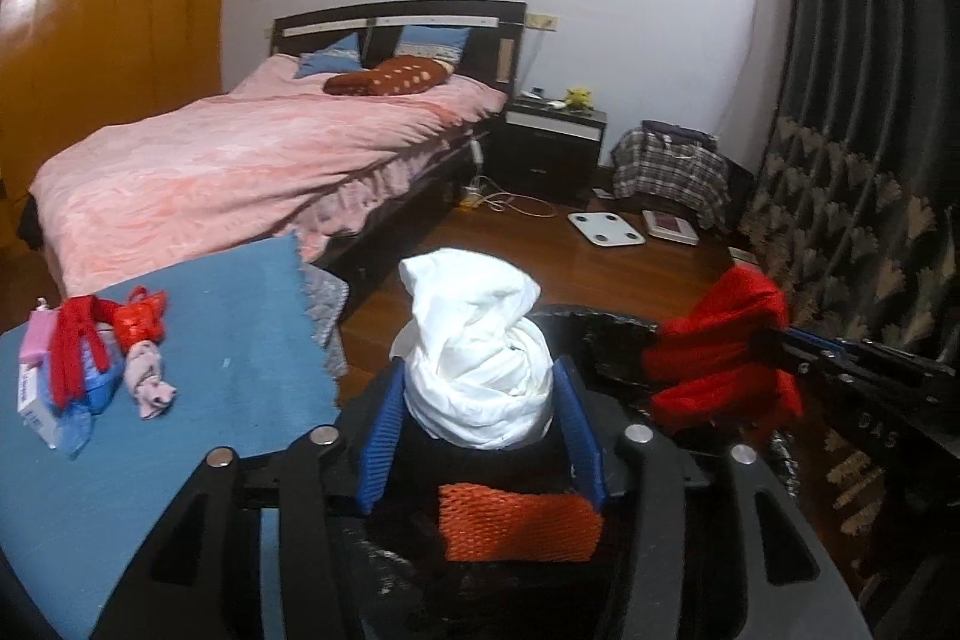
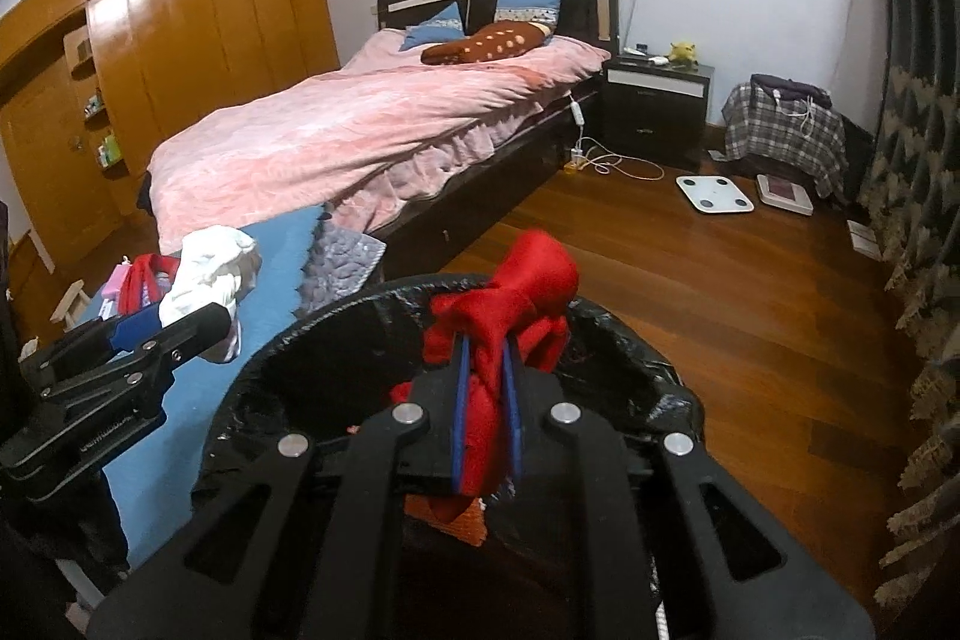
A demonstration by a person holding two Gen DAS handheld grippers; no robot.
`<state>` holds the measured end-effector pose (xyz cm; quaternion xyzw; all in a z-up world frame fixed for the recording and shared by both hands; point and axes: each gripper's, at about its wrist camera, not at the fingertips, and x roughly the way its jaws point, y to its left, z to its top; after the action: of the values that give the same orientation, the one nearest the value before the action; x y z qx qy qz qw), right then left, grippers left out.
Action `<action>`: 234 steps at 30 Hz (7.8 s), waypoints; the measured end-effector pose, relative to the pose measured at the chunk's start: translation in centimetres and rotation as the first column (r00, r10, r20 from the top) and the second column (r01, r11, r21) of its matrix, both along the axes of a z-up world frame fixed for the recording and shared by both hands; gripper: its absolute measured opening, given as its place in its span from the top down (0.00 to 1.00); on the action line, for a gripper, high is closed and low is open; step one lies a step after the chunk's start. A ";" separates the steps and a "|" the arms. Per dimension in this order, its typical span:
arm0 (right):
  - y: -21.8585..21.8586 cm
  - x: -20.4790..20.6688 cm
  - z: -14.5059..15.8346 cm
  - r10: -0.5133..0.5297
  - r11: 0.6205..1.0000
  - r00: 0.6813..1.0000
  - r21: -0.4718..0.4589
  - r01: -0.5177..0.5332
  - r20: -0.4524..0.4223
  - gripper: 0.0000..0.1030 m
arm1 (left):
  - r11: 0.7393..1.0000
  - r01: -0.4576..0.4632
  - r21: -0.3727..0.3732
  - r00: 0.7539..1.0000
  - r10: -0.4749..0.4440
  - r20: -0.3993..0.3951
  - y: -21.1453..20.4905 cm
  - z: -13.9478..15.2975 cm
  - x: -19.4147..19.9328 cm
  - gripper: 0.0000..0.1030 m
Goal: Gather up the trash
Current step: 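Carry the white tissue and red glove over the bin and release both, then move both open tools back toward the remaining items on the table, then grasp the white box with the left tool while the right tool grasps the pink sock, then carry the white box and pink sock over the bin and release both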
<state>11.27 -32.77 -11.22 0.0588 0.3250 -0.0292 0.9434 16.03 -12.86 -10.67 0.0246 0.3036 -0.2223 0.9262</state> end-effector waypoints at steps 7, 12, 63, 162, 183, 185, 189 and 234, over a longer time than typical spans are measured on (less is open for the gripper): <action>-0.8 -0.5 -0.1 -0.050 0.999 0.999 -0.002 0.050 0.012 0.32 | 1.000 -0.002 -0.009 1.000 0.003 0.020 1.3 0.6 -0.4 0.20; -0.5 -0.8 0.4 -0.066 0.998 0.996 -0.002 0.067 0.053 0.09 | 0.998 -0.067 -0.004 0.997 0.067 0.039 3.8 1.1 -0.6 0.12; 31.1 17.5 -5.7 0.350 0.937 0.935 0.035 -0.348 -0.052 0.06 | 0.777 -0.625 0.069 0.780 0.625 0.026 32.5 -4.4 2.6 0.06; 28.2 14.6 -2.7 0.501 0.862 0.862 0.126 -0.491 -0.075 0.71 | 0.835 -0.548 0.059 0.829 0.551 -0.099 29.1 -2.8 2.0 0.71; 18.3 5.4 3.3 0.382 0.921 0.923 0.073 -0.384 0.037 0.70 | 0.922 -0.388 -0.006 0.921 0.388 -0.039 19.1 2.0 -1.4 0.71; 17.5 4.7 3.7 0.372 0.925 0.927 0.068 -0.375 0.045 0.70 | 0.928 -0.373 -0.009 0.928 0.373 -0.029 18.4 2.3 -1.7 0.71; 15.6 3.6 4.5 0.342 0.936 0.937 0.059 -0.346 0.063 0.70 | 0.941 -0.338 -0.018 0.941 0.338 -0.016 16.8 2.9 -2.3 0.71; -1.9 -1.0 0.2 -0.008 0.998 1.000 0.065 0.007 0.020 0.50 | 0.998 0.069 0.012 0.997 -0.068 -0.043 -1.6 0.8 -1.3 0.57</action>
<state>10.23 -34.63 -11.04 0.0907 0.3158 -0.0215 0.9442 14.71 -14.45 -9.88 0.0364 0.3237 -0.2525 0.9111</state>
